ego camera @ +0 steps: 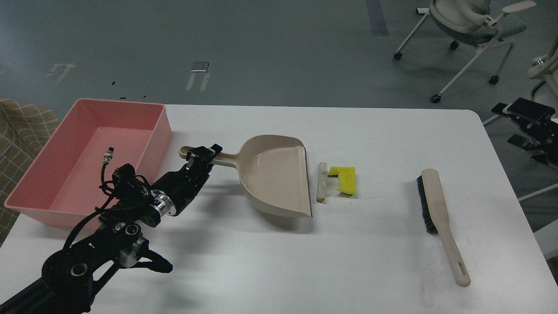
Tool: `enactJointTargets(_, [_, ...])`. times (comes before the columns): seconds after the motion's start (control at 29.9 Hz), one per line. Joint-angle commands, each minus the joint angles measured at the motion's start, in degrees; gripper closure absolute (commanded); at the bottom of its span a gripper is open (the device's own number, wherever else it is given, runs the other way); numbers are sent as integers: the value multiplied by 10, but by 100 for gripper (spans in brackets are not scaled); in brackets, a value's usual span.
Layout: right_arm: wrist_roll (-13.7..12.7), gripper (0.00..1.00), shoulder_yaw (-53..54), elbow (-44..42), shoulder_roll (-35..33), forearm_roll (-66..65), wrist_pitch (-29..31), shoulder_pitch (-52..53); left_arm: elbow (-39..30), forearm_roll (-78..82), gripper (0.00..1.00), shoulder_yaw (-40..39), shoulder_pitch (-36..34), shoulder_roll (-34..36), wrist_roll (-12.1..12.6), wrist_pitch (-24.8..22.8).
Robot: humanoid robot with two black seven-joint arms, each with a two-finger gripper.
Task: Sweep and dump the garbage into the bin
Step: 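Reach the right gripper to the wooden brush handle and grasp it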
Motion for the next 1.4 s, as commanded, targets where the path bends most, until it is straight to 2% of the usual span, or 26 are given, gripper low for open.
enactJointTargets(0.0, [-47,4,4,43,1,1,0,-39,0,0,100,0,0,0,0,0])
enactJointTargets(0.17, [-47,4,0,95,-39,5,0,-72,-1,0,100,-1,-2,-10,1,0])
enactJointTargets(0.33, [-56,4,-1,125,-43,3,0,-114,-1,0,100,0,-3,-17,1,0])
enactJointTargets(0.47, [-102,4,-5,147,-44,-31,0,-135,0,0,100,1,0,-16,1,0])
enactJointTargets(0.63, [-102,0,-5,152,-24,-73,0,-135,2,0,100,1,1,-18,0,1])
enactJointTargets(0.94, [-102,0,-40,168,-15,-73,0,-132,3,1,100,2,1,-20,1,12])
enactJointTargets(1.2, [-102,7,-71,172,-15,-82,0,-132,3,1,100,1,2,-20,1,12])
enactJointTargets(1.37, [-102,24,-91,172,-12,-82,0,-127,3,1,100,1,2,-21,0,13])
